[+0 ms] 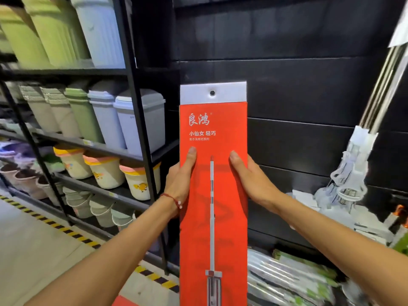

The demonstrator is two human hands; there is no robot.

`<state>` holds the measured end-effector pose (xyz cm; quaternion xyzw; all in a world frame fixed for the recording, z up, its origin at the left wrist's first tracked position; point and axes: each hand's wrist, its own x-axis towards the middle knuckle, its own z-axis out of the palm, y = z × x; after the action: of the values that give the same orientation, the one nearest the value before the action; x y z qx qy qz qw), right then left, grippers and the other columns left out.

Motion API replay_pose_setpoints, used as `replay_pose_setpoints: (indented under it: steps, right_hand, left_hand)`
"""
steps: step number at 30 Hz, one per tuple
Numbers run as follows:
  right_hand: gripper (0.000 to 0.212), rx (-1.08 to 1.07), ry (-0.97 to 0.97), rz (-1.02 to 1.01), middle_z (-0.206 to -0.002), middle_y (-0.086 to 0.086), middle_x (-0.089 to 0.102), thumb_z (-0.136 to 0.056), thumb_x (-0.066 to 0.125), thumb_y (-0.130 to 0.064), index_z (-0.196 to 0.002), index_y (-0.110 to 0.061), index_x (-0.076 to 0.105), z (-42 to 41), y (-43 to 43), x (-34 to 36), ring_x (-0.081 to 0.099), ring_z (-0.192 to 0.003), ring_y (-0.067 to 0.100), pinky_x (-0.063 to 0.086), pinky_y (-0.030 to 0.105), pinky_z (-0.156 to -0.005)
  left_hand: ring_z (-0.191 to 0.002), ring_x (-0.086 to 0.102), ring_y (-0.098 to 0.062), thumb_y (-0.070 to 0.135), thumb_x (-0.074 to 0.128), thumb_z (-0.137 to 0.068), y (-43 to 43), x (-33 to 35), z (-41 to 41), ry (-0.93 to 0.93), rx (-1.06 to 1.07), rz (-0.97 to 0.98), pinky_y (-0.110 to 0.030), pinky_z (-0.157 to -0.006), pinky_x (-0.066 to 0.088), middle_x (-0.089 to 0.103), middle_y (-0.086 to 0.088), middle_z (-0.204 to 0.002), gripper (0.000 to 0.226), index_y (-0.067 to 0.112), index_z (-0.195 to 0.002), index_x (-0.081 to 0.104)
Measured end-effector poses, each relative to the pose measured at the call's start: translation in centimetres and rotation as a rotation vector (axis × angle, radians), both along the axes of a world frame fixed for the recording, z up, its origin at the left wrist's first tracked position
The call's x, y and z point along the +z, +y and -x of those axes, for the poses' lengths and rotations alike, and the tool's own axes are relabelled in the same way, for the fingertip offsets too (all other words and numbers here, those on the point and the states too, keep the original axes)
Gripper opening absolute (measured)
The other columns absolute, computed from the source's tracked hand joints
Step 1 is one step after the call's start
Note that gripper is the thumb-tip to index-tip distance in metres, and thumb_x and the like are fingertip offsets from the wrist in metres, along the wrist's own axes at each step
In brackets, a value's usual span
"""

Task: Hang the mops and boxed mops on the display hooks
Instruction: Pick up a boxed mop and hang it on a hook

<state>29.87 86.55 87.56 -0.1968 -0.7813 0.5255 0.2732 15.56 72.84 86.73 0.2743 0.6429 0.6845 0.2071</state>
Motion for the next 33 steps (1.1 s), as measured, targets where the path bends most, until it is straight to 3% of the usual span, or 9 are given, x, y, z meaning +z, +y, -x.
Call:
replay_pose_setpoints:
  steps: [8, 13, 17, 28, 30, 33]
  right_hand:
    - [0.088, -0.052, 0.108, -0.024, -0.130, -0.011, 0.071, -0.079, 0.052, -0.090, -0.143, -0.030, 0.051, 7.8, 6.5, 6.8, 0.072, -0.111, 0.006, 0.056, 0.039, -0.103]
    - [0.097, -0.056, 0.100, -0.016, -0.125, -0.009, 0.071, -0.073, 0.060, -0.088, -0.144, -0.023, 0.046, 12.4, 11.5, 11.6, 0.074, -0.105, 0.007, 0.059, 0.037, -0.099]
    - [0.101, -0.054, 0.090, -0.084, -0.124, -0.008, 0.072, -0.064, 0.062, -0.093, -0.137, -0.024, 0.049, 16.2, 16.5, 14.4, 0.074, -0.106, 0.013, 0.058, 0.045, -0.101]
    - [0.085, 0.131, 0.176, -0.201, -0.127, -0.007, 0.068, -0.072, 0.068, -0.081, -0.132, -0.024, 0.049, 25.3, 25.3, 23.4, 0.071, -0.111, 0.012, 0.056, 0.045, -0.102]
    - [0.098, 0.114, 0.211, -0.265, -0.138, -0.002, 0.061, -0.068, 0.068, -0.081, -0.141, -0.021, 0.042, 27.0, 25.8, 25.2, 0.066, -0.119, 0.016, 0.053, 0.046, -0.106]
    - [0.124, 0.092, 0.268, -0.338, -0.155, 0.004, 0.042, -0.064, 0.070, -0.079, -0.160, -0.022, 0.017, 29.5, 26.0, 28.4, 0.054, -0.135, 0.023, 0.045, 0.049, -0.115]
  left_hand:
    - [-0.096, 0.078, -0.023, 0.099, 0.056, -0.062, 7.4, 7.4, 8.9, 0.097, -0.028, -0.042, -0.048, -0.099, 0.057, 0.082, 0.002, -0.101, 0.087, 0.028, -0.105, 0.082]
    - [-0.095, 0.079, -0.026, 0.097, 0.059, -0.063, 12.1, 11.0, 13.7, 0.104, -0.029, -0.075, -0.048, -0.098, 0.057, 0.082, -0.002, -0.101, 0.087, 0.024, -0.105, 0.082]
    - [-0.095, 0.078, -0.029, 0.099, 0.059, -0.058, 16.2, 13.2, 17.4, 0.101, 0.039, -0.108, -0.049, -0.099, 0.057, 0.082, -0.003, -0.100, 0.089, 0.026, -0.102, 0.083]
    - [-0.098, 0.077, -0.032, 0.102, 0.060, -0.052, 23.8, 20.8, 25.7, 0.171, 0.256, -0.211, -0.051, -0.101, 0.055, 0.082, -0.005, -0.100, 0.091, 0.026, -0.095, 0.084]
    - [-0.099, 0.077, -0.033, 0.102, 0.062, -0.050, 24.4, 22.2, 27.4, 0.161, 0.267, -0.231, -0.051, -0.101, 0.054, 0.081, -0.005, -0.103, 0.094, 0.025, -0.099, 0.084]
    - [-0.100, 0.077, -0.033, 0.101, 0.063, -0.050, 24.9, 24.3, 29.8, 0.184, 0.267, -0.244, -0.052, -0.102, 0.054, 0.081, -0.005, -0.105, 0.097, 0.023, -0.104, 0.082]
